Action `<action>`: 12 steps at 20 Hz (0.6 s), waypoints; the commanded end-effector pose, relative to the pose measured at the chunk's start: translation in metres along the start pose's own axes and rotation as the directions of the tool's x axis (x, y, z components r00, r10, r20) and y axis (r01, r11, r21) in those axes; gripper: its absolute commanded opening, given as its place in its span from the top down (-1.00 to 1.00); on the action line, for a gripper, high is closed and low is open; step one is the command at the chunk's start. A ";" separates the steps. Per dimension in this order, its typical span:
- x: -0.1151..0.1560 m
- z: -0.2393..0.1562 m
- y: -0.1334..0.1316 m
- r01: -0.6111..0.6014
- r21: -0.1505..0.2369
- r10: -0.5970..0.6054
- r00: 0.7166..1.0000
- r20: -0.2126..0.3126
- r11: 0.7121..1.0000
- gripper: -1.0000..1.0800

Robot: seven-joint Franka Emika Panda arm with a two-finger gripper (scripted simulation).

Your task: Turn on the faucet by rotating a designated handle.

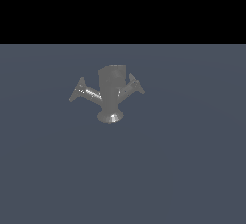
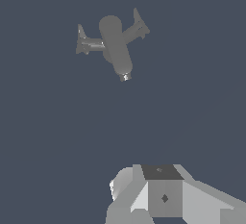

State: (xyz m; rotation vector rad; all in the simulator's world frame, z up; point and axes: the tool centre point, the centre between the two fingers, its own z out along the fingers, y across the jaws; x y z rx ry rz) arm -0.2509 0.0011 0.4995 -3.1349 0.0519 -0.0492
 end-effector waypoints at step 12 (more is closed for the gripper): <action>0.053 0.204 -0.084 -0.053 -0.005 0.053 0.975 0.218 0.999 0.37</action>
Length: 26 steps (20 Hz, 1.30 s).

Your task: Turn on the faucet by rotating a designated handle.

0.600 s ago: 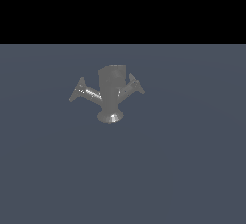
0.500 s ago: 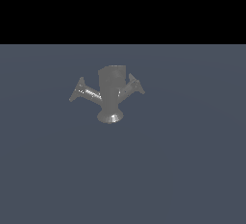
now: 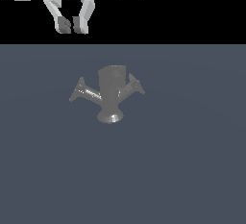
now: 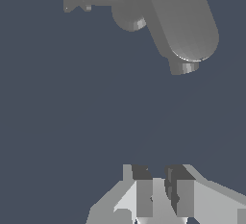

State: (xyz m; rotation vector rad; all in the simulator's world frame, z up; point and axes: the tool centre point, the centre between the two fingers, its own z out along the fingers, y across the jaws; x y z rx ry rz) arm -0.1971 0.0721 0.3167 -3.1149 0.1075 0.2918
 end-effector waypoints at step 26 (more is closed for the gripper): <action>0.272 0.070 -0.003 -0.197 -0.107 0.134 0.894 -0.428 0.975 0.72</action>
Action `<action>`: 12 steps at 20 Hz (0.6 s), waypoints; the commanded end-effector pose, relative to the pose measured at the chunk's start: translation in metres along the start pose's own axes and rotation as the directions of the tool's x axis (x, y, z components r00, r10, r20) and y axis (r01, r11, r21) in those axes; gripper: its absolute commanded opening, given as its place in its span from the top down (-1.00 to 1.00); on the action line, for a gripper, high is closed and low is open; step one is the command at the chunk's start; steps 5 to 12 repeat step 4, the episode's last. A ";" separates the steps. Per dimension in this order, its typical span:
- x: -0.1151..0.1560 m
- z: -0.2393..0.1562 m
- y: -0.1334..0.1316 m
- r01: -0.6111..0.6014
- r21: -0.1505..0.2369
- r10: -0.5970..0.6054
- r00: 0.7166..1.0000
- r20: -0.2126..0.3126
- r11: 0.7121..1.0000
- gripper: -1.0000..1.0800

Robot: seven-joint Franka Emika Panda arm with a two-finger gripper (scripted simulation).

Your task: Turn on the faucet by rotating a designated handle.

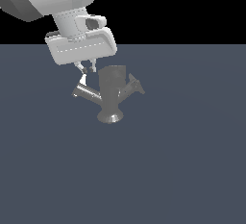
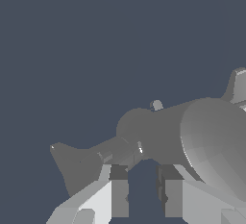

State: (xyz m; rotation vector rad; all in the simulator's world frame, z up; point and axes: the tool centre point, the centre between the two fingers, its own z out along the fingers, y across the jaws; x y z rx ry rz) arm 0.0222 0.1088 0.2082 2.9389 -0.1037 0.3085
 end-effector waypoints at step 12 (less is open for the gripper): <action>0.028 0.030 -0.008 -0.103 0.067 0.106 0.993 -0.043 0.992 -0.44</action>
